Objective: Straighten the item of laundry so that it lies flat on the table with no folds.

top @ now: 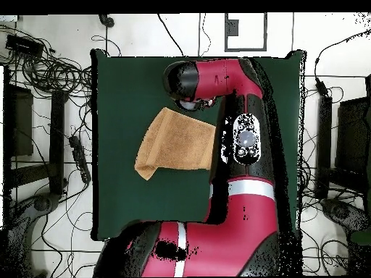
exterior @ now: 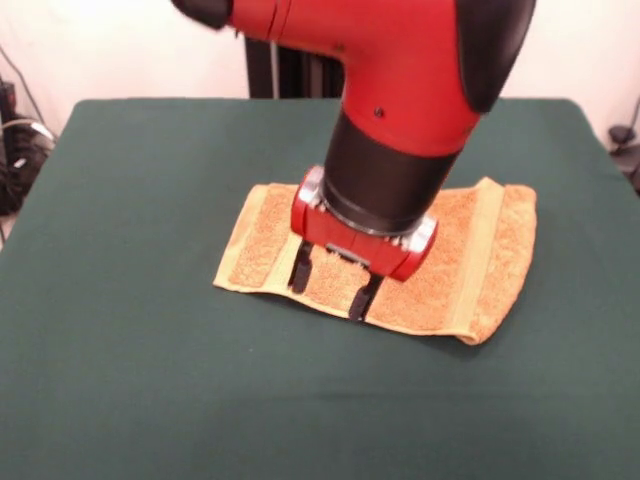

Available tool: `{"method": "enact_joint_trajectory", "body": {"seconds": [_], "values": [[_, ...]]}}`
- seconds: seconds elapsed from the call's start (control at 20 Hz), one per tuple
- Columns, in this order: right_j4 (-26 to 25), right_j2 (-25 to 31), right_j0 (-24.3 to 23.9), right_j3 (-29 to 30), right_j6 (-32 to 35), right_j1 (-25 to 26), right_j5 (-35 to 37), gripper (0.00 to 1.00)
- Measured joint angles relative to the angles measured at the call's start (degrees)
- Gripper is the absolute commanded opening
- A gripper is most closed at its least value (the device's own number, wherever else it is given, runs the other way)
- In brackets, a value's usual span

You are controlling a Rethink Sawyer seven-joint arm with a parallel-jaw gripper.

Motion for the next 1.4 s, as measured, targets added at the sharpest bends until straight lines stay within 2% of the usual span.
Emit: {"method": "enact_joint_trajectory", "body": {"seconds": [0.65, 1.4], "values": [[6.0, 0.0, 0.9, 2.7, 0.0, -5.5, 0.7, 1.00], [7.7, 0.0, 2.8, 8.1, 0.0, -3.7, -12.2, 1.00]]}}
